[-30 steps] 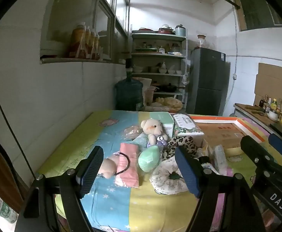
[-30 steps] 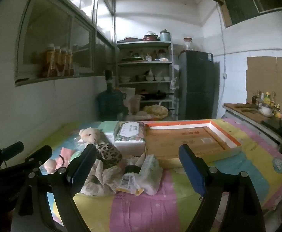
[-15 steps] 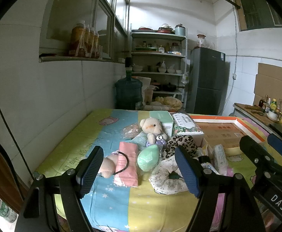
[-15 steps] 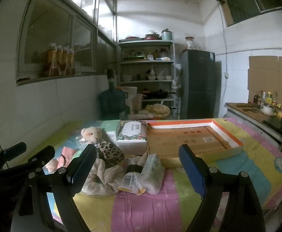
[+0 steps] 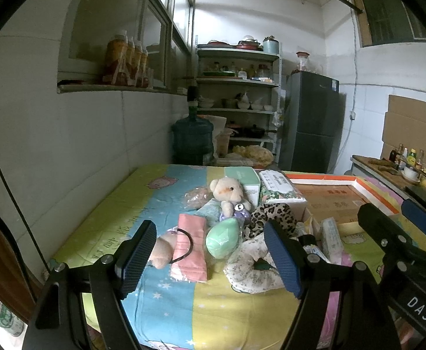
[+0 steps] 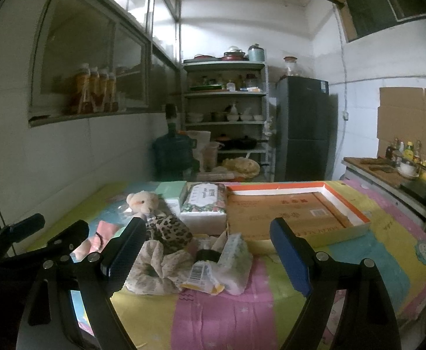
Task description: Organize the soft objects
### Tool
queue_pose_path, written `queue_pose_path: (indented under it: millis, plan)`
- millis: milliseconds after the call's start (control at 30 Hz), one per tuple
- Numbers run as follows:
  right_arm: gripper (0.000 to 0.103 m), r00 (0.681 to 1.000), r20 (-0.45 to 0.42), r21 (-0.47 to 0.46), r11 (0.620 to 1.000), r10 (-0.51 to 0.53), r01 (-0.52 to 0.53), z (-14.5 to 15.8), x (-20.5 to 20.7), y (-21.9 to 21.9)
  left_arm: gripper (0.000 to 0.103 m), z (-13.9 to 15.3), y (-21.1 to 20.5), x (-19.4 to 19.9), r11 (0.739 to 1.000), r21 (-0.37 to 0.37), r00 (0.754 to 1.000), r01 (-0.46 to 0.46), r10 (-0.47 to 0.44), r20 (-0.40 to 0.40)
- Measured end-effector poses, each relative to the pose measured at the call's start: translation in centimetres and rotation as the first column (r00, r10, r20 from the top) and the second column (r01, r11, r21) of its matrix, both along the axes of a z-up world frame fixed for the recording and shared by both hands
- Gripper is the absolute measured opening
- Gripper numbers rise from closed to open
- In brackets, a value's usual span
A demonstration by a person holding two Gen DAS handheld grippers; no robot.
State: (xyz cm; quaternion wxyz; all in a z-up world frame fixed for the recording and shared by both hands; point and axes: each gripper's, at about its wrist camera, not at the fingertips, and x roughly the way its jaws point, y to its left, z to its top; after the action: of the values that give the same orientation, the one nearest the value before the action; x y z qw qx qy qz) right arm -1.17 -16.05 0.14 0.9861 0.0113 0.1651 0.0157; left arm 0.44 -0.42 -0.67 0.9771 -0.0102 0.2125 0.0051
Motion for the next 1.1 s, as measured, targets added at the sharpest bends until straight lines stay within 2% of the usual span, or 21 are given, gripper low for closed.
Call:
queue_pose_path:
  millis: [1100]
  plan:
    - [0.088, 1.000, -0.005, 0.003, 1.000, 0.008, -0.008, -0.02, -0.08, 0.50, 0.076, -0.03, -0.13, 0.06, 1.000, -0.004, 1.000, 0.002, -0.002, -0.001]
